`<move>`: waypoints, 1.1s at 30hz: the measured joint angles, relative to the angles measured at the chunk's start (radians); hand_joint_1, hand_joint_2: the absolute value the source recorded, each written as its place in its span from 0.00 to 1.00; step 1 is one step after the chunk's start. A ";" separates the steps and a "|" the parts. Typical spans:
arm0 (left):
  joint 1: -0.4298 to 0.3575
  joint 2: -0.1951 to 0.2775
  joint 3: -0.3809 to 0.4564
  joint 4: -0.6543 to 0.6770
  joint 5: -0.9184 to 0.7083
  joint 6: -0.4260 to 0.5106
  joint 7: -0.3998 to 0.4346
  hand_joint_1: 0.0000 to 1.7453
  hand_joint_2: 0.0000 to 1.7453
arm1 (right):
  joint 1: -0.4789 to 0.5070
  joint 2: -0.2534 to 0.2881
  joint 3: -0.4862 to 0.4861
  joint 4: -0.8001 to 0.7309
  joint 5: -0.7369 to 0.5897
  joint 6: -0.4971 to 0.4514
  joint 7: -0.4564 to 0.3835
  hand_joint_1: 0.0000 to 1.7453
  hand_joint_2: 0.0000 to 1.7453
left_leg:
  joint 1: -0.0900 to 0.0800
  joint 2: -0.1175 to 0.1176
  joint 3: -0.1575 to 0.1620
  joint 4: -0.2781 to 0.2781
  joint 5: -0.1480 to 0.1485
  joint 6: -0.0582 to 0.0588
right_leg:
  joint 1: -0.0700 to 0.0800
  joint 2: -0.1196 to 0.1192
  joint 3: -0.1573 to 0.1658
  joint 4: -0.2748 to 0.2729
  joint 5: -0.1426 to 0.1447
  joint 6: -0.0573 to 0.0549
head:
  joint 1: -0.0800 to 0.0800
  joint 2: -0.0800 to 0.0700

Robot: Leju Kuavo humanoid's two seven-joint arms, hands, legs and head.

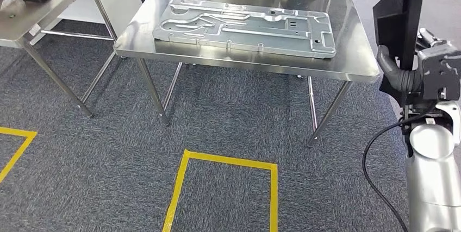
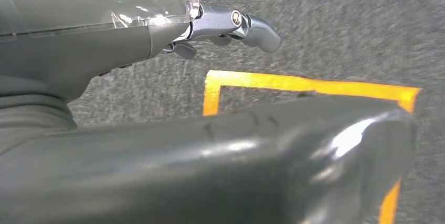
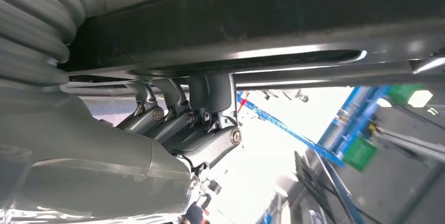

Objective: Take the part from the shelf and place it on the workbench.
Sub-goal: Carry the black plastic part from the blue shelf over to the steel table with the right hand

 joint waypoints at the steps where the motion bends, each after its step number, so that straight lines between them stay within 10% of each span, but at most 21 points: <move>1: -0.003 -0.001 0.001 0.000 -0.002 -0.002 0.001 0.00 0.00 | -0.023 -0.011 0.004 0.015 0.001 0.002 0.007 1.00 1.00 | 0.001 -0.002 0.014 -0.004 0.003 0.009 | 0.000 -0.001 0.002 0.015 0.003 0.007 | 0.000 0.000; 5: -0.020 -0.005 0.005 0.000 -0.010 -0.006 0.010 0.00 0.00 | -0.097 -0.052 0.019 0.075 -0.002 0.014 0.042 1.00 1.00 | 0.004 -0.007 0.065 -0.017 -0.010 0.031 | -0.004 -0.020 -0.102 0.197 0.023 0.028 | 0.000 0.000; 9: -0.022 -0.005 0.006 0.001 -0.019 -0.010 0.025 0.00 0.00 | -0.128 -0.091 0.035 0.150 -0.011 0.025 0.065 1.00 1.00 | 0.005 -0.013 0.110 -0.020 -0.053 0.035 | -0.008 -0.022 -0.240 0.245 -0.087 0.036 | 0.000 0.000; 10: -0.022 -0.005 0.006 0.001 -0.020 -0.011 0.027 0.00 0.00 | -0.128 -0.097 0.035 0.161 -0.014 0.025 0.067 1.00 1.00 | 0.004 -0.015 0.126 -0.020 -0.066 0.033 | -0.008 -0.022 -0.250 0.202 -0.068 0.034 | 0.000 0.000; 14: -0.023 -0.010 0.007 0.003 -0.021 -0.018 0.031 0.00 0.00 | -0.126 -0.106 0.045 0.189 -0.020 0.021 0.066 1.00 1.00 | 0.003 -0.013 0.185 -0.035 -0.116 0.019 | 0.007 -0.031 -0.240 0.034 0.162 0.006 | 0.003 0.000; 16: -0.027 -0.011 0.007 0.004 -0.021 -0.019 0.032 0.00 0.00 | -0.130 -0.110 0.051 0.196 -0.019 0.019 0.067 1.00 1.00 | 0.000 -0.011 0.206 -0.034 -0.107 0.005 | 0.009 -0.029 -0.212 0.014 0.155 -0.004 | 0.004 0.000; 20: -0.040 -0.011 0.008 0.004 -0.024 -0.020 0.033 0.00 0.00 | -0.148 -0.116 0.060 0.202 0.014 0.030 0.078 1.00 1.00 | -0.001 -0.006 0.102 0.145 -0.048 -0.014 | -0.002 -0.025 -0.130 -0.025 0.118 -0.024 | 0.003 0.000; 23: -0.034 -0.011 0.010 0.005 -0.024 -0.021 0.034 0.00 0.00 | -0.157 -0.116 0.088 0.222 0.047 0.048 0.096 1.00 1.00 | 0.001 -0.005 -0.029 0.231 -0.155 -0.017 | -0.003 -0.020 -0.063 -0.036 0.068 -0.028 | 0.002 0.000; 25: -0.027 -0.011 0.010 0.006 -0.025 -0.021 0.034 0.00 0.00 | -0.161 -0.116 0.102 0.235 0.054 0.052 0.101 1.00 1.00 | 0.000 -0.005 -0.076 0.181 -0.202 -0.016 | -0.004 -0.016 -0.012 -0.037 0.027 -0.025 | 0.002 0.000; 26: -0.023 -0.011 0.011 0.007 -0.025 -0.021 0.034 0.00 0.00 | -0.163 -0.116 0.107 0.241 0.054 0.053 0.102 1.00 1.00 | -0.001 -0.005 -0.087 0.127 -0.161 -0.012 | -0.004 -0.015 0.013 -0.038 0.005 -0.023 | 0.002 0.000; 29: -0.013 -0.008 0.013 0.012 -0.025 -0.021 0.035 0.00 0.00 | -0.171 -0.115 0.126 0.259 0.054 0.055 0.102 1.00 1.00 | -0.008 -0.009 -0.083 -0.003 0.094 0.002 | -0.001 -0.009 0.075 -0.045 -0.056 -0.009 | 0.003 0.000; 30: -0.013 -0.008 0.014 0.014 -0.025 -0.021 0.034 0.00 0.00 | -0.174 -0.117 0.131 0.263 0.054 0.055 0.103 1.00 1.00 | -0.011 -0.010 -0.076 -0.013 0.126 0.006 | -0.002 -0.007 0.090 -0.048 -0.065 -0.002 | 0.003 0.000; 33: -0.025 -0.007 0.014 0.014 -0.027 -0.022 0.033 0.00 0.00 | -0.191 -0.126 0.137 0.264 0.063 0.055 0.104 1.00 1.00 | -0.010 -0.011 -0.032 -0.035 0.090 0.022 | -0.007 -0.010 0.046 0.058 -0.004 0.015 | 0.003 0.000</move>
